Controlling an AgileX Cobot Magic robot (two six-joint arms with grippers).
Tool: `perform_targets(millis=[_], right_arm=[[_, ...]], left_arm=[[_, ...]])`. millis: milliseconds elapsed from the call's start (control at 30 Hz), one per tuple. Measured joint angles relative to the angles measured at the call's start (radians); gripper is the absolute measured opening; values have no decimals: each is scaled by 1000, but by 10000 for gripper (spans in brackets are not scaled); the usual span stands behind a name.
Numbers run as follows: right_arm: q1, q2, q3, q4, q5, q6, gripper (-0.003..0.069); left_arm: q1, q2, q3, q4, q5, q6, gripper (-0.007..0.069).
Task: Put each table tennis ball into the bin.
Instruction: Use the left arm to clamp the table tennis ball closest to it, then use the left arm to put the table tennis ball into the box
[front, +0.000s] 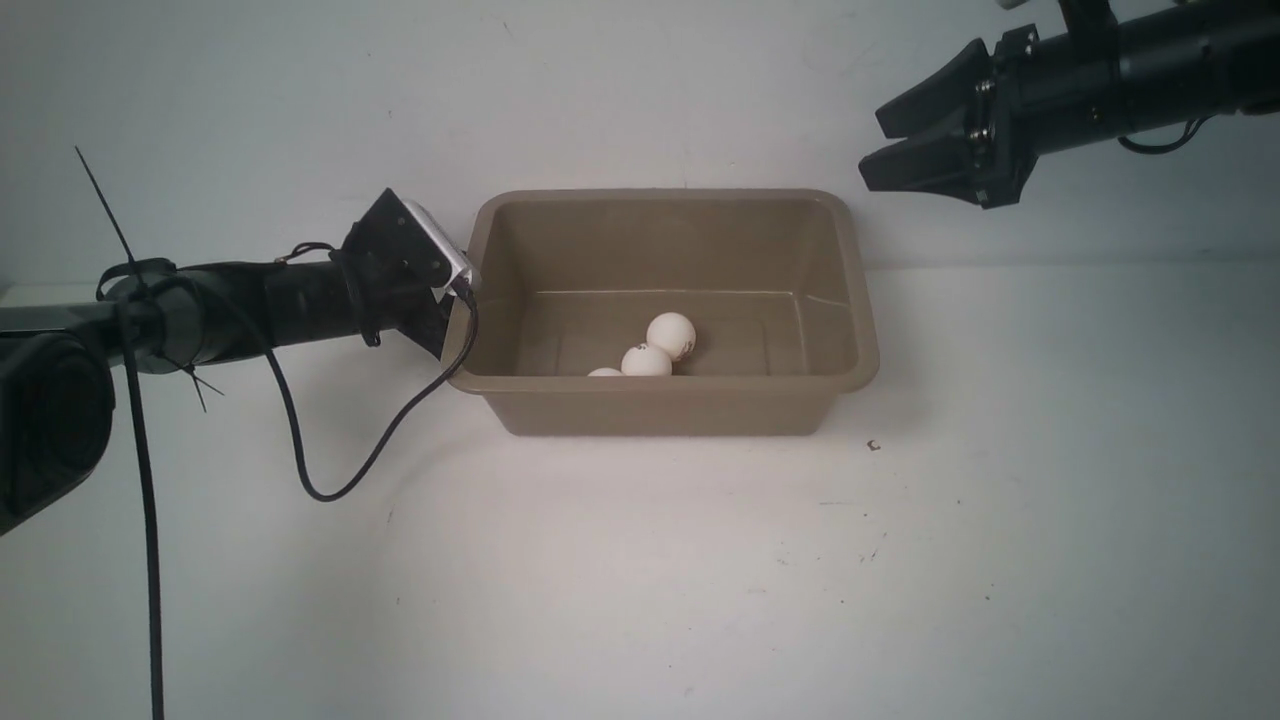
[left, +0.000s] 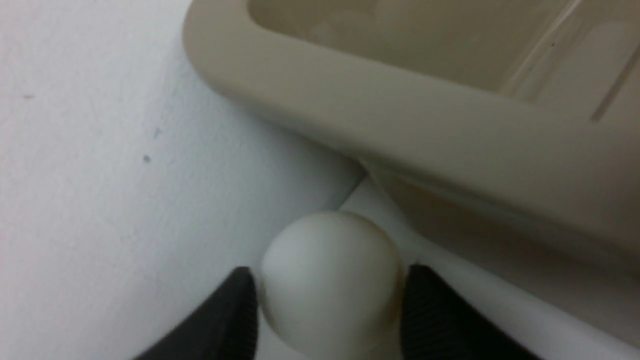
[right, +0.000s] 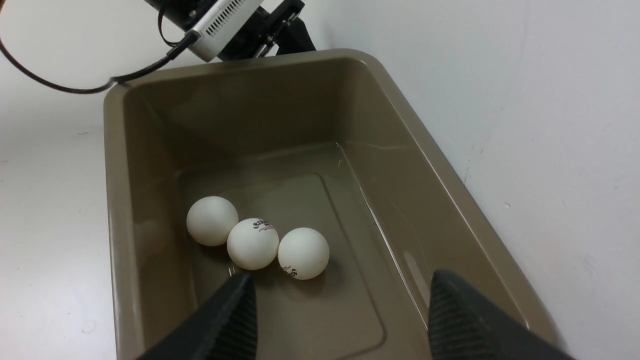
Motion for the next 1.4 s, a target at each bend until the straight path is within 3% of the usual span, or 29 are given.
perform_targets(millis=[33, 367, 600, 800, 933, 1133, 1400], right_arm=[[0, 0, 0, -1, 0, 0, 426], [0, 0, 0, -1, 0, 0, 424], [0, 0, 0, -4, 0, 0, 423], [0, 0, 0, -4, 0, 0, 423], [0, 0, 0, -4, 0, 0, 423], [0, 0, 0, -4, 0, 0, 423], [0, 0, 0, -4, 0, 0, 423]], left_arm=[[0, 0, 0, 0, -5, 0, 298], [-12, -2, 0, -1, -9, 21, 301], [56, -87, 0, 118, 5, -165, 302], [102, -150, 0, 219, 61, -250, 302], [114, -181, 0, 230, 253, -295, 302], [49, -188, 0, 221, 431, -280, 302], [-85, -188, 0, 350, 336, -311, 302]])
